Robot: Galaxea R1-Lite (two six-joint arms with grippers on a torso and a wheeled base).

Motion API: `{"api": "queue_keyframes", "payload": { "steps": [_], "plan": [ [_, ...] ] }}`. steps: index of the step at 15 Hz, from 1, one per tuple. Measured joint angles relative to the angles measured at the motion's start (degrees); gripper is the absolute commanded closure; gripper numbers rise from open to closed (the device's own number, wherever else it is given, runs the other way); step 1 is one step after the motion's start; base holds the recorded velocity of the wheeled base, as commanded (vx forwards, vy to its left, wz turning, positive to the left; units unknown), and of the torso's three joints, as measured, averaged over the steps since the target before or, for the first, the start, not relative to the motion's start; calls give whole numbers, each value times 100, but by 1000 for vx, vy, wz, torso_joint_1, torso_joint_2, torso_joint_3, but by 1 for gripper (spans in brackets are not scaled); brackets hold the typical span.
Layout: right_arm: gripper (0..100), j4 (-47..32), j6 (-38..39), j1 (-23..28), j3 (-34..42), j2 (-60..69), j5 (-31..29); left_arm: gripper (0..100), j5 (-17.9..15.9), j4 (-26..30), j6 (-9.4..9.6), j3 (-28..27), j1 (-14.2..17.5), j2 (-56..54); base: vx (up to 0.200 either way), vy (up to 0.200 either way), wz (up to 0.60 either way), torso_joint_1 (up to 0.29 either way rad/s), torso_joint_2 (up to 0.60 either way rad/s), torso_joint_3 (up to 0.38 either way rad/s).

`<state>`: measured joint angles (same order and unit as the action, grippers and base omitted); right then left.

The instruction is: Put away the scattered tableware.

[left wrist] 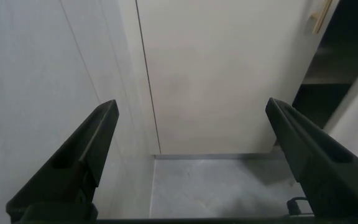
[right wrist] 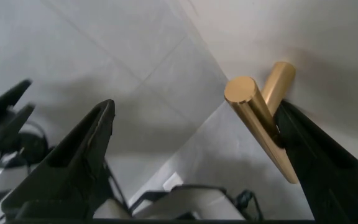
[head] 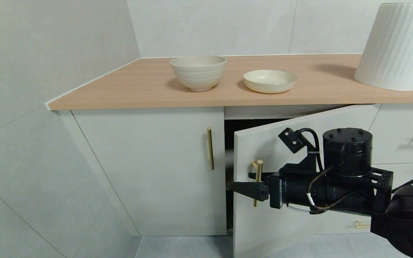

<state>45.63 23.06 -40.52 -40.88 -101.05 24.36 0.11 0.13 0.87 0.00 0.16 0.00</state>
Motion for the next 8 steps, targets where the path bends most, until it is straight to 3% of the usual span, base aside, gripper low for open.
{"api": "queue_keyframes", "payload": {
  "steps": [4,6,8],
  "plan": [
    [0,405,-2,-99,502,262,2,0,-21,-2,59,0,0,0,0,0,0,0,0,0],
    [0,550,-2,-137,590,271,29,0,-268,38,37,-195,0,0,0,0,0,0,0,0],
    [0,566,-5,-158,616,282,35,0,-728,352,20,-584,0,29,0,0,0,0,0,0]
  ]
}}
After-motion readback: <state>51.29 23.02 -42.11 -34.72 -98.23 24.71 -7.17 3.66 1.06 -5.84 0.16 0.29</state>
